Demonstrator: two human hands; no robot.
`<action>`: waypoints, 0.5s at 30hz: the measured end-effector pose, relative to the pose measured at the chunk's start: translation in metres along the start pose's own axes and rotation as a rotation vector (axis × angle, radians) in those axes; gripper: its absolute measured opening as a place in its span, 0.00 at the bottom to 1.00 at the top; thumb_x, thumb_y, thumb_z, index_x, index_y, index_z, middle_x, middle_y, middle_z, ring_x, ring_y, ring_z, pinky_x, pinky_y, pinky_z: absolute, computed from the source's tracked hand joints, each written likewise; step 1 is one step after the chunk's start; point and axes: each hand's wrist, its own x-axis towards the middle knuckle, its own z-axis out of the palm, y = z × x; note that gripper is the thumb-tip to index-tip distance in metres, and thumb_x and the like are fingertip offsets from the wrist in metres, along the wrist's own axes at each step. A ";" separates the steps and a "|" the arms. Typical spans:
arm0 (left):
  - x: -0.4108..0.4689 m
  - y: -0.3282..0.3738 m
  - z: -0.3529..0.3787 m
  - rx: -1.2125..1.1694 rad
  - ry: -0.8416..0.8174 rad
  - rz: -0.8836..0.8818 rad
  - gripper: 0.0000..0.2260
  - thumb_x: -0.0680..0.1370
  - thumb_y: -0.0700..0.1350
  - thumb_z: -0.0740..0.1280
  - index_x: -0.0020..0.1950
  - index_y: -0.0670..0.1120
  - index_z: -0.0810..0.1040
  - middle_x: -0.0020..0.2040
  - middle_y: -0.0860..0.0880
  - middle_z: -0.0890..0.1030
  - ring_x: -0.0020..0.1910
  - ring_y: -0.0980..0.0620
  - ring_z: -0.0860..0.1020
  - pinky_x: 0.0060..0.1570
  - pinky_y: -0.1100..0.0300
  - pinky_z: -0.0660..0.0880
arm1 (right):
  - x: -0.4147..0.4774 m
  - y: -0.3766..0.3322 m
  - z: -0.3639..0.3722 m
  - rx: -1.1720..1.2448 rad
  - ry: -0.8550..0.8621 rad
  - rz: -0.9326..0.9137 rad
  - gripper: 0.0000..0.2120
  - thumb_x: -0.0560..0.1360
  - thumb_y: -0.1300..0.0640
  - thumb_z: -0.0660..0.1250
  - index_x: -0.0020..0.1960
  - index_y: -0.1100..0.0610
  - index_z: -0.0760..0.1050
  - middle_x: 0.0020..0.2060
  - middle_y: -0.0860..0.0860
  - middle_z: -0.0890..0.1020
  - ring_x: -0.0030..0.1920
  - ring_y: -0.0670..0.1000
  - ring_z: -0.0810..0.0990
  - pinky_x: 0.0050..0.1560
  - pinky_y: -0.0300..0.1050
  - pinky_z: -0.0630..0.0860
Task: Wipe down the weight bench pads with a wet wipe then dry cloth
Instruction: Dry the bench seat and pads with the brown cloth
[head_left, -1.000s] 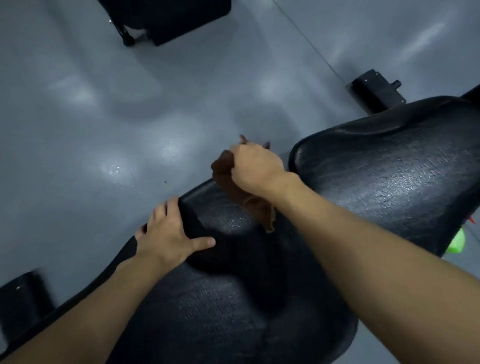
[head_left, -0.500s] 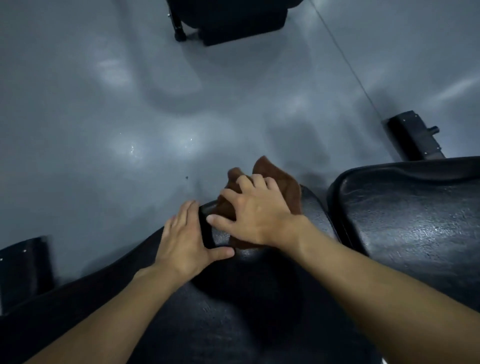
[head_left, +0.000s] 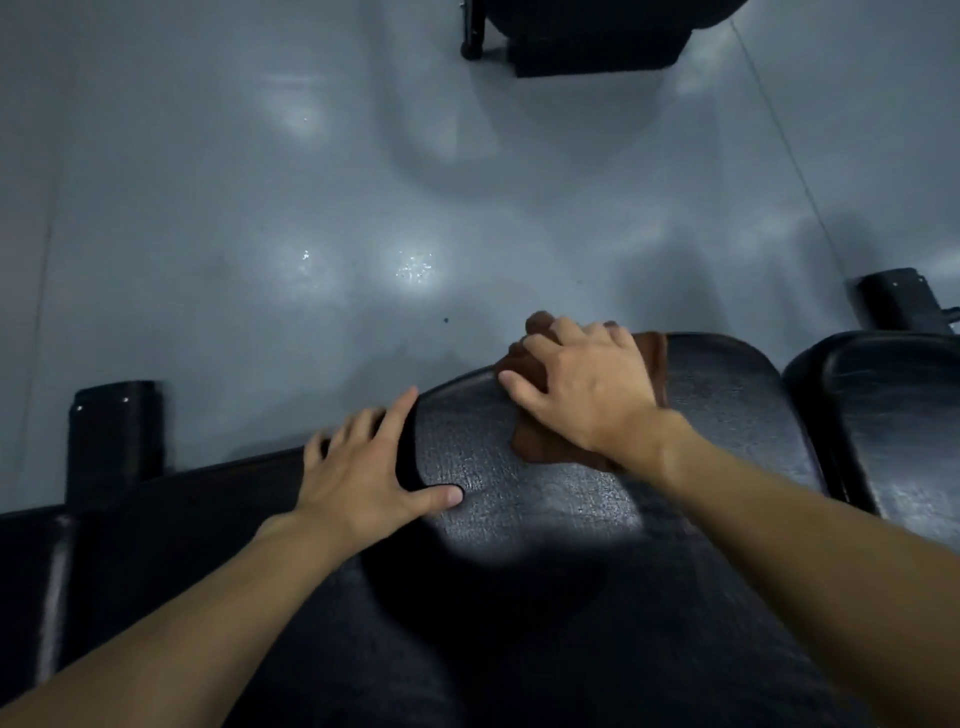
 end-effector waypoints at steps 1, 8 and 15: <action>-0.004 -0.008 0.000 0.018 -0.017 -0.020 0.53 0.61 0.80 0.60 0.77 0.64 0.38 0.76 0.52 0.59 0.77 0.49 0.56 0.73 0.40 0.53 | -0.003 0.011 0.001 -0.010 0.007 -0.009 0.28 0.76 0.30 0.50 0.63 0.45 0.75 0.61 0.53 0.78 0.57 0.61 0.77 0.62 0.57 0.68; -0.015 -0.036 0.004 0.046 0.013 -0.002 0.51 0.62 0.80 0.57 0.77 0.63 0.38 0.76 0.52 0.58 0.77 0.50 0.55 0.75 0.41 0.49 | -0.008 0.031 0.003 -0.038 0.118 0.276 0.27 0.76 0.33 0.52 0.58 0.50 0.79 0.54 0.56 0.80 0.56 0.64 0.76 0.63 0.57 0.68; -0.025 -0.059 0.008 0.020 0.041 0.014 0.51 0.64 0.79 0.60 0.79 0.59 0.41 0.78 0.50 0.55 0.78 0.50 0.51 0.76 0.46 0.45 | 0.012 -0.070 0.013 -0.008 0.036 0.081 0.28 0.77 0.33 0.49 0.59 0.49 0.78 0.56 0.56 0.79 0.58 0.63 0.75 0.62 0.56 0.66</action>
